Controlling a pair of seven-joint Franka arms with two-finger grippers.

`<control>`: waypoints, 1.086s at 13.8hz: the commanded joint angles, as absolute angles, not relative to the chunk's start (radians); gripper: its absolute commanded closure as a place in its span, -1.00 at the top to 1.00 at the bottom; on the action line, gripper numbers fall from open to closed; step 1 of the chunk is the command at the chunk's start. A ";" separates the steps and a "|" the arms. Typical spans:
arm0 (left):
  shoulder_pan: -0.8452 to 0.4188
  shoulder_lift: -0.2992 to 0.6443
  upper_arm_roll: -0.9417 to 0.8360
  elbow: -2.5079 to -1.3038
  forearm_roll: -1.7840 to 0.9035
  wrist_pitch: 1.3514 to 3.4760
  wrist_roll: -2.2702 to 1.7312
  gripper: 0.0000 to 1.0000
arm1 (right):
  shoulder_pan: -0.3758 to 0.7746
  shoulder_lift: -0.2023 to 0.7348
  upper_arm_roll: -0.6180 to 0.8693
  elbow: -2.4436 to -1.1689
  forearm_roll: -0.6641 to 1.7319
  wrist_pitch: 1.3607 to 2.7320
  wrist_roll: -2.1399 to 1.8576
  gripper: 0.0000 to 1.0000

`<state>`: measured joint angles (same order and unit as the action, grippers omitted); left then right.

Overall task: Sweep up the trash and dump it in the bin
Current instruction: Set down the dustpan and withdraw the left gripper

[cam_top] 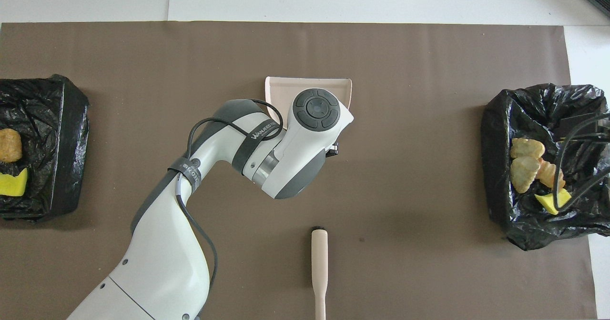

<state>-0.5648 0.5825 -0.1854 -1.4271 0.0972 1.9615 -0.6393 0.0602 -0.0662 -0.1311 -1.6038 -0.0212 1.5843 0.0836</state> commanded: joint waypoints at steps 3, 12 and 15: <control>-0.583 0.583 -0.167 -1.417 0.124 1.963 -0.664 0.21 | 0.018 -0.051 -0.101 -1.572 0.031 1.552 0.095 1.00; -0.430 0.266 -0.175 -1.595 0.295 1.922 -0.444 1.00 | -0.049 -0.049 -0.029 -1.566 0.002 1.560 0.089 1.00; -0.261 0.074 -0.172 -1.684 0.090 1.907 -0.209 1.00 | -0.049 -0.054 -0.029 -1.569 0.005 1.555 0.086 1.00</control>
